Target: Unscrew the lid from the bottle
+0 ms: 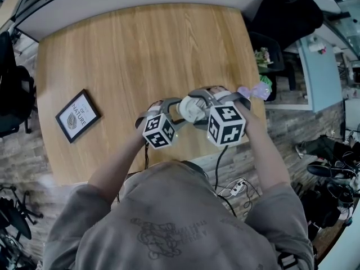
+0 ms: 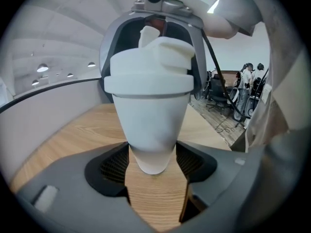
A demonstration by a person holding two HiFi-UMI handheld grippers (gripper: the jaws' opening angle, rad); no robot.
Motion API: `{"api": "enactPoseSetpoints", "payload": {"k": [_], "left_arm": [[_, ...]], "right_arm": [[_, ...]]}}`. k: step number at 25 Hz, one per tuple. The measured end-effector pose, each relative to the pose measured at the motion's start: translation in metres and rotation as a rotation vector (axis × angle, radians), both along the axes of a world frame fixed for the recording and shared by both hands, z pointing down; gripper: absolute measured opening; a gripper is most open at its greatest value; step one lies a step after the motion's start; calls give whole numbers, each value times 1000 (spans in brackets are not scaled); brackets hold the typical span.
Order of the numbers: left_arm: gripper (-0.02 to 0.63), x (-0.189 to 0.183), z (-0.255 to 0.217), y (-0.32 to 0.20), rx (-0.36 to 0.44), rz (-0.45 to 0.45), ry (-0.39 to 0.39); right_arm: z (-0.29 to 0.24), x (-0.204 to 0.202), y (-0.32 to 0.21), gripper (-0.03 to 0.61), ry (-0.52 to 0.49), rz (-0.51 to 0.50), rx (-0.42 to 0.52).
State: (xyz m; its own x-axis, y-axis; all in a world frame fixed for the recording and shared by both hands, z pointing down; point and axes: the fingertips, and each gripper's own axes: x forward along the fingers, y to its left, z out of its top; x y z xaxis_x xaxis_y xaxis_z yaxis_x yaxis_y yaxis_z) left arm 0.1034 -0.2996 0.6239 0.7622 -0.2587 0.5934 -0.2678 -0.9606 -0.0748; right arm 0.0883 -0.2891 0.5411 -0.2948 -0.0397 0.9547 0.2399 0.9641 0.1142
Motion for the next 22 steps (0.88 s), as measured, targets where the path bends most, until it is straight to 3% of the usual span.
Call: {"api": "enactPoseSetpoints", "payload": {"k": [8,15,22], "left_arm": [[302,-1,-2,-4,-21,-75,-5],[316,-10,-10,-7,-27,-148,19],[306,-40,-26,-7,-50,-265,77]], "right_arm": [[-21,3,-7,417,-116,182,-38],[-36,18,-18,417,-251,468,-82],[-57,30,-29,417,-458,773,-125]]}}
